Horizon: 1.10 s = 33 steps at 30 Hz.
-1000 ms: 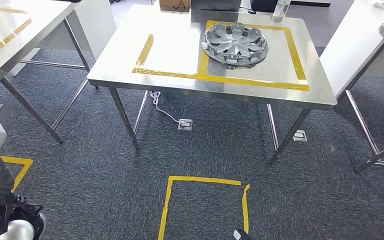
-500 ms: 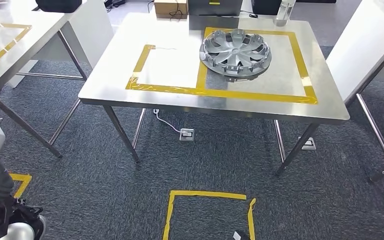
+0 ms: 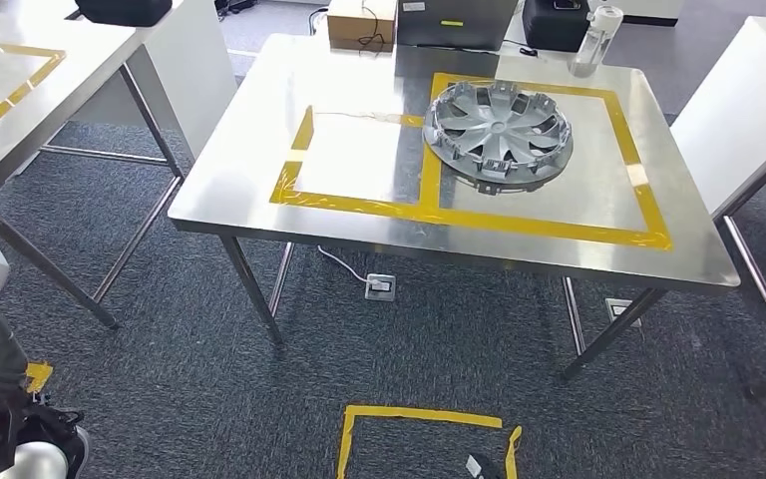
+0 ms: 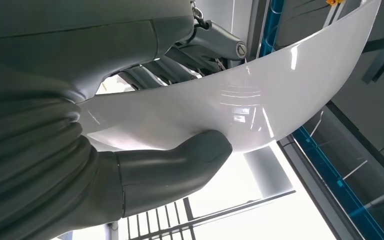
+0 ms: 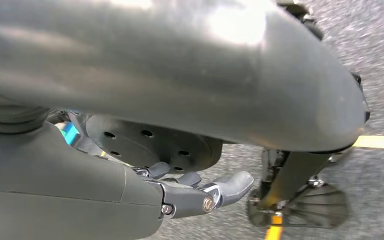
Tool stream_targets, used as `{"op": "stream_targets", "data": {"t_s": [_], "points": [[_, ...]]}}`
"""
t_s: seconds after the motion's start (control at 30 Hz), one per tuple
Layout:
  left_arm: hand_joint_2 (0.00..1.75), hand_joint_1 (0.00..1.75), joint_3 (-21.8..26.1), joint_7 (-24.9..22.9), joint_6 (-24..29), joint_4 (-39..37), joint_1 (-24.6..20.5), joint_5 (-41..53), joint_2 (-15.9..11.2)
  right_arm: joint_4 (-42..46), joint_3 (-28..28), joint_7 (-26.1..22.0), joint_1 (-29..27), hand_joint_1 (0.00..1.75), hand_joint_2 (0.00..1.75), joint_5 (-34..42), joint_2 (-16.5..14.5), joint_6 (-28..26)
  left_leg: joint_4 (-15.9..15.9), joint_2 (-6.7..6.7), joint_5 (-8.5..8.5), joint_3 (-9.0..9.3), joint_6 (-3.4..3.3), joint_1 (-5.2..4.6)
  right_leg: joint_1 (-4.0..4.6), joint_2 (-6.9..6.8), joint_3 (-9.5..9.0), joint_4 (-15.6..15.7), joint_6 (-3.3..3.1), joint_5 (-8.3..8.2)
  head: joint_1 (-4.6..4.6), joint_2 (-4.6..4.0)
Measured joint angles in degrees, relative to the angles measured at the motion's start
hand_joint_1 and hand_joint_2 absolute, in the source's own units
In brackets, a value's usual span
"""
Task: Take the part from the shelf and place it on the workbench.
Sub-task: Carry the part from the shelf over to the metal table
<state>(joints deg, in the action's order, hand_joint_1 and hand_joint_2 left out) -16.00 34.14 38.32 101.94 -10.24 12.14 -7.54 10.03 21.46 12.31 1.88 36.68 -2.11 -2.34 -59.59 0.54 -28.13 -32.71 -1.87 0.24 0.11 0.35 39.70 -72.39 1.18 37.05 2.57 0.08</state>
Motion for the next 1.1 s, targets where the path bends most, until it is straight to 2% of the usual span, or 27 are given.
{"op": "stream_targets", "data": {"t_s": [0.1, 0.13, 0.17, 0.27, 0.3, 0.33, 0.4, 0.43, 0.47, 0.5, 0.57, 0.63, 0.67, 0.7, 0.73, 0.8, 0.87, 0.93, 0.97, 1.0, 1.03, 1.07, 1.1], "points": [[1.75, 1.75, 0.0, 0.0, 0.0, 0.0, 0.0, 0.0, 0.1, 0.0, 0.0, -0.2, -0.2, 0.0, 0.0, 0.0, 0.0, 0.0, -0.2, 0.18, -2.15, 2.39, 0.52, -0.14, 0.12, -0.1, -0.97, 9.6, -0.59, -8.85, -0.01, 0.01], [1.75, 1.75, 0.0, 0.0, 0.0, 0.0, 0.0, 0.0, 0.1, -0.1, 0.0, -0.3, -0.3, 0.0, 0.0, -0.1, 0.0, 0.0, -0.2, 0.28, -2.79, 2.75, 0.83, -0.19, 0.28, -0.12, -1.34, 11.5, -0.9, -10.9, -0.03, 0.01], [1.75, 1.75, 0.0, -0.1, 0.0, 0.0, 0.0, 0.0, 0.1, -0.1, 0.0, -0.3, -0.3, 0.0, 0.0, -0.1, 0.0, 0.0, -0.4, 0.41, -3.12, 3.16, 1.19, -0.25, 0.4, -0.12, -1.55, 12.4, -1.29, -11.69, -0.02, 0.01], [1.75, 1.75, 0.1, -0.2, 0.0, 0.0, 0.0, 0.0, 0.1, -0.1, 0.0, 0.3, -0.2, 0.0, 0.0, -0.2, 0.0, 0.1, -2.2, 0.36, -3.57, 3.56, 2.17, -0.14, 0.3, -0.08, -3.33, 12.8, -2.54, -11.92, 0.03, 0.01], [1.75, 1.75, 0.2, -0.2, 0.0, 0.0, 0.0, 0.0, 0.1, -0.1, 0.0, 0.4, -0.1, 0.0, 0.0, -0.2, 0.0, 0.1, -3.9, 0.25, -4.06, 2.78, 2.37, -0.1, 0.23, -0.1, -3.96, 12.9, -2.9, -11.73, -0.01, 0.01], [1.75, 1.75, 0.2, -0.2, 0.0, 0.0, 0.0, 0.0, 0.1, -0.1, 0.0, 0.4, 0.0, 0.0, 0.0, -0.2, 0.0, 0.1, -6.5, 0.15, -4.95, 1.3, 2.53, -0.06, 0.17, -0.08, -4.43, 13.0, -3.15, -11.45, -0.07, 0.01], [1.75, 1.75, 0.3, -0.2, 0.0, -0.2, 0.0, -0.2, 0.0, -0.1, 0.0, 0.3, 0.0, 0.0, 0.0, -0.2, -0.1, 0.1, -12.6, 0.03, -7.84, -2.92, 2.91, -0.03, 0.15, 0.21, -4.98, 13.0, -3.41, -10.77, -0.11, 0.01], [1.75, 1.75, 0.3, -0.1, 0.0, -0.3, 0.1, -0.4, -0.1, -0.1, 0.0, 0.3, 0.0, 0.0, 0.0, -0.1, -0.1, 0.1, -14.5, -0.01, -8.91, -4.73, 3.08, 0.0, 0.14, 0.47, -5.27, 13.0, -3.4, -10.4, -0.12, 0.01], [1.75, 1.75, 0.3, 0.0, 0.0, -0.4, 0.1, -0.6, -0.1, -0.1, 0.0, 0.3, -0.1, 0.0, 0.0, -0.1, -0.1, 0.1, -14.9, -0.04, -8.93, -5.82, 3.19, 0.01, 0.13, 0.82, -5.66, 13.0, -3.36, -10.03, -0.09, 0.01], [1.75, 1.75, 0.3, 0.1, 0.0, -0.4, 0.2, -0.8, -0.1, -0.1, 0.0, 0.3, -0.1, 0.0, 0.0, -0.1, -0.1, 0.1, -13.5, -0.03, -7.39, -5.94, 3.22, 0.03, 0.1, 1.24, -6.17, 13.0, -3.28, -9.63, -0.11, 0.01], [1.75, 1.75, 0.4, 0.5, 0.1, -0.6, 0.2, -1.2, -0.1, -0.1, 0.0, 0.4, -0.1, 0.0, 0.0, -0.1, -0.1, 0.2, -6.9, 0.88, -1.64, -4.31, 3.14, 0.14, -0.01, 2.16, -7.19, 13.0, -3.01, -8.85, -0.1, 0.0], [1.75, 1.75, 0.7, 0.9, 0.4, -0.7, 0.3, -1.8, -0.3, -0.1, 0.0, 0.1, 0.0, 0.0, 0.0, 0.0, -0.1, 0.2, -1.7, 2.3, 1.13, -3.04, 2.83, 0.15, -0.12, 3.26, -7.47, 12.8, -2.51, -8.36, -0.14, 0.01], [1.75, 1.75, 0.9, 1.1, 0.6, -0.7, 0.4, -2.0, -0.4, -0.1, 0.0, 0.0, 0.0, 0.0, 0.0, -0.1, -0.1, 0.2, -1.0, 2.69, 1.27, -2.89, 2.57, 0.1, -0.19, 3.79, -7.33, 12.8, -2.17, -8.24, -0.15, 0.01], [1.75, 1.75, 1.0, 1.2, 0.7, -0.7, 0.5, -2.2, -0.4, -0.1, 0.0, -0.2, 0.0, 0.0, 0.0, -0.1, -0.1, 0.2, -0.7, 2.48, 1.09, -2.86, 2.23, 0.03, -0.24, 4.35, -7.24, 12.8, -1.79, -8.2, -0.15, 0.01], [1.75, 1.75, 1.1, 1.3, 0.9, -0.7, 0.5, -2.4, -0.5, -0.1, 0.0, -0.1, -0.1, 0.0, 0.0, -0.1, -0.1, 0.2, -0.7, 2.06, 1.62, -2.6, 1.85, 0.08, -0.25, 4.57, -7.17, 12.9, -1.41, -8.06, -0.11, 0.01], [1.75, 1.75, 1.1, 1.4, 1.0, -0.5, 0.5, -2.5, -0.5, -0.1, 0.0, 0.3, -0.2, 0.0, 0.0, -0.2, -0.1, 0.2, -0.2, 1.06, 1.72, -2.1, 1.24, 0.25, -0.11, 3.11, -6.61, 11.5, -0.78, -7.12, 0.08, 0.0], [1.75, 1.75, 1.2, 1.5, 1.1, -0.4, 0.6, -2.5, -0.5, -0.1, 0.0, 1.0, 0.0, 0.0, 0.0, -0.4, -0.1, 0.2, 0.2, -0.11, 1.5, -1.62, 0.66, 0.22, 0.01, 0.9, -3.67, 5.9, -0.36, -4.54, 0.31, 0.0], [1.75, 1.75, 1.2, 1.4, 1.2, -0.3, 0.9, -2.7, -0.6, -0.1, 0.0, 0.6, 0.1, 0.0, 0.0, -0.5, 0.0, 0.2, 0.2, -1.32, 1.14, -1.4, 0.3, 0.1, -0.04, 0.34, 0.46, -1.1, -0.15, -2.44, 0.36, 0.0], [1.75, 1.75, 1.2, 1.3, 1.2, -0.3, 1.0, -3.0, -0.6, -0.1, 0.0, 0.1, 0.1, 0.0, 0.0, -0.6, 0.0, 0.2, 0.2, -1.88, 0.96, -1.26, 0.25, 0.07, -0.05, 0.26, 1.58, -2.5, -0.12, -2.7, 0.36, 0.0], [1.75, 1.75, 1.3, 1.1, 1.1, -0.2, 1.1, -3.4, -0.6, -0.1, 0.0, -0.3, 0.0, 0.0, 0.0, -0.6, 0.0, 0.2, 0.2, -2.4, 0.77, -1.07, 0.26, 0.05, -0.04, 0.12, 1.57, -1.7, -0.14, -4.0, 0.36, 0.0], [1.75, 1.75, 1.3, 0.8, 0.9, -0.2, 1.2, -3.9, -0.6, -0.1, 0.0, -0.5, 0.0, 0.0, 0.0, -0.6, 0.0, 0.2, 0.2, -2.89, 0.57, -0.81, 0.32, 0.05, -0.03, -0.2, 0.46, 1.1, -0.24, -6.01, 0.37, 0.01], [1.75, 1.75, 1.4, 0.6, 0.7, -0.2, 1.2, -4.3, -0.7, -0.1, 0.0, -0.3, -0.1, 0.0, 0.0, -0.7, 0.0, 0.2, 0.2, -3.34, 0.36, -0.51, 0.46, 0.02, 0.05, -1.1, -1.41, 5.3, -0.43, -8.15, 0.37, 0.01], [1.75, 1.75, 1.5, 0.4, 0.6, -0.2, 1.2, -4.7, -0.8, -0.1, 0.0, 0.3, -0.1, 0.0, 0.0, -0.8, 0.0, 0.2, 0.2, -3.76, 0.14, -0.24, 0.67, -0.12, 0.27, -2.19, -3.15, 9.0, -0.7, -9.6, 0.36, 0.01]]}}
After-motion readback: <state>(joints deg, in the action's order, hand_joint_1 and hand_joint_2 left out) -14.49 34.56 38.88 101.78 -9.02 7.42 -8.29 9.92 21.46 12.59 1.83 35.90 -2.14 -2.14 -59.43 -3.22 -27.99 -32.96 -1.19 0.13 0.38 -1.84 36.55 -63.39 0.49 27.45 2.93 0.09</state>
